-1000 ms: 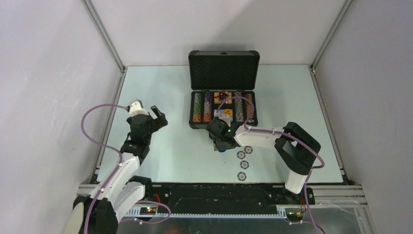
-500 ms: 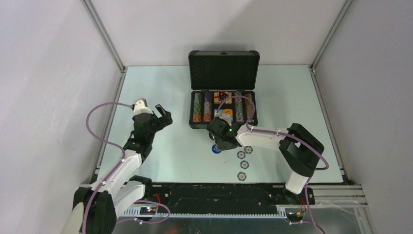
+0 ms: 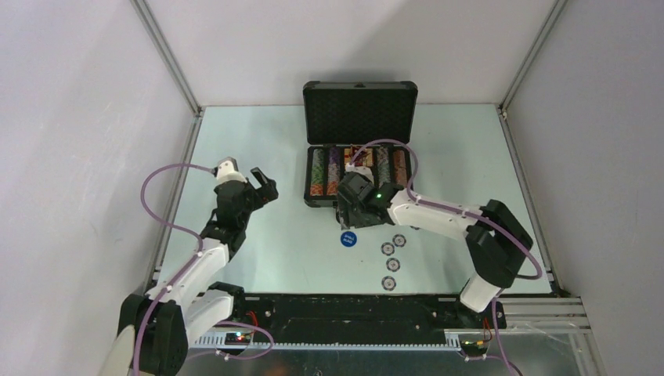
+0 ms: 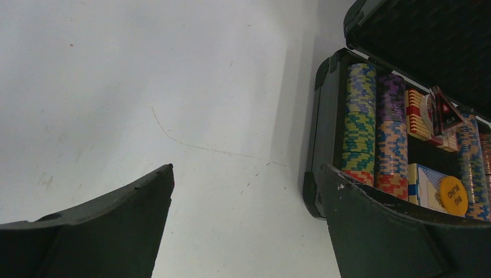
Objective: Pack up texas hold em set
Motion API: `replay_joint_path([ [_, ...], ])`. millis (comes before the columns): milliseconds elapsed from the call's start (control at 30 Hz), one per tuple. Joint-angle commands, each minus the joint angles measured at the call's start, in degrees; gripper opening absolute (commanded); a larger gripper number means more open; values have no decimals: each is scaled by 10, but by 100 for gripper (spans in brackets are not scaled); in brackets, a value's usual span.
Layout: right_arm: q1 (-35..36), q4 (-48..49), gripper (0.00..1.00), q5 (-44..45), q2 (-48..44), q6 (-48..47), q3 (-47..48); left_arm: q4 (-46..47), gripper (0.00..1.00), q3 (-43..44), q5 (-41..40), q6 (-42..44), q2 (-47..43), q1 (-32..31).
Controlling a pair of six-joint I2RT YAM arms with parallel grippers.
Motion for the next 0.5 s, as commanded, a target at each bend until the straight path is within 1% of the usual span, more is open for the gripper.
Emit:
replay_joint_path([
  [0, 23, 7, 70, -26, 53, 3, 11, 17, 98, 9, -1, -14, -3, -4],
  [200, 30, 34, 72, -43, 91, 16, 11, 17, 98, 4, -3, -13, -14, -4],
  [300, 37, 38, 75, -49, 101, 16, 11, 17, 98, 5, 0, -11, -11, -4],
  [467, 42, 32, 75, -44, 123, 18, 11, 16, 98, 8, 4, -11, -3, -4],
])
